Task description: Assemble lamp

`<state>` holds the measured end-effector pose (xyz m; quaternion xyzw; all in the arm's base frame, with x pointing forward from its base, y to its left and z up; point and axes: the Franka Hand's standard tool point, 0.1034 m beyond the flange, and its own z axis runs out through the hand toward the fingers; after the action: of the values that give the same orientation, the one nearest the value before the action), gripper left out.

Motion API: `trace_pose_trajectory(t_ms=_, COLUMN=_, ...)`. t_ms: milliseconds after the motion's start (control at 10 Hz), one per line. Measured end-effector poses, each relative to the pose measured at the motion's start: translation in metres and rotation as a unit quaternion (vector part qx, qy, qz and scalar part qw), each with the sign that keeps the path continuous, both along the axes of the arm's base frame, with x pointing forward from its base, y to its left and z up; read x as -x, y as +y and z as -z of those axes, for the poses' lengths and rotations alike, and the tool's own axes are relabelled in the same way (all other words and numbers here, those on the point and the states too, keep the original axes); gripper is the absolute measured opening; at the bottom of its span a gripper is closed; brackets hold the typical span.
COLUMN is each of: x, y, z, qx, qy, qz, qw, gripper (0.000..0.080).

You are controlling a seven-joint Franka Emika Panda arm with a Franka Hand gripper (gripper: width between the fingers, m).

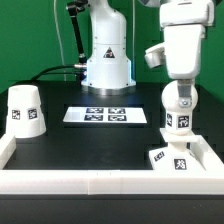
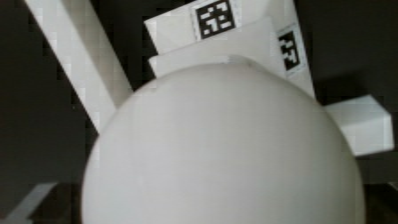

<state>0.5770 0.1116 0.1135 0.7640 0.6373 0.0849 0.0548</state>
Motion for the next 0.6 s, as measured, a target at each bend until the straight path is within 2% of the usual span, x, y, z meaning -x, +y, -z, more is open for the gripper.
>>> trace_pose_trajectory(t_ms=300, x=-0.0042, y=-0.0009, z=0.002, qx=0.041, qy=0.0, qz=-0.118, qw=0.992, gripper=0.0698)
trace_pose_trajectory(t_ms=600, x=-0.0054, y=-0.0034, z=0.0018, qx=0.041, qy=-0.001, qz=-0.114, qw=0.993, gripper=0.0698)
